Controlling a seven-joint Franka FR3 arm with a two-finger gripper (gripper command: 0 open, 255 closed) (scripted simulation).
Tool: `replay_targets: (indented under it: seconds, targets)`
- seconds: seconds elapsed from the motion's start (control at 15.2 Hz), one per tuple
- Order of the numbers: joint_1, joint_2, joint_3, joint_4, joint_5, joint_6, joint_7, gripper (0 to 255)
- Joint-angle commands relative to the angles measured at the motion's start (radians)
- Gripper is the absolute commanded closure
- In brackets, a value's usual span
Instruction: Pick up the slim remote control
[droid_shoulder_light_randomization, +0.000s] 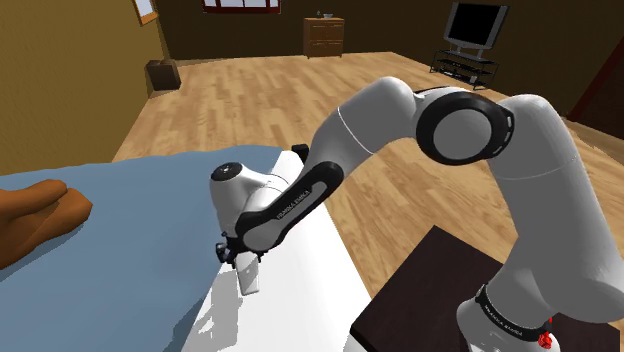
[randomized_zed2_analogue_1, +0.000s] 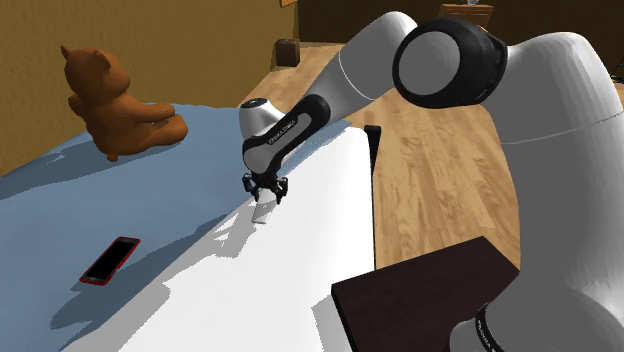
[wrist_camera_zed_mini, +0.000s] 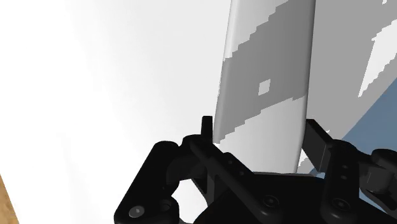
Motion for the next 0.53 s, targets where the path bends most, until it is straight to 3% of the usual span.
replay_targets:
  seconds: [0.0, 0.46]
  targets:
    - [-0.004, -0.020, 0.007, -0.001, 0.008, -0.018, -0.004, 255]
    - [-0.015, -0.067, 0.023, -0.004, 0.026, -0.062, -0.015, 255]
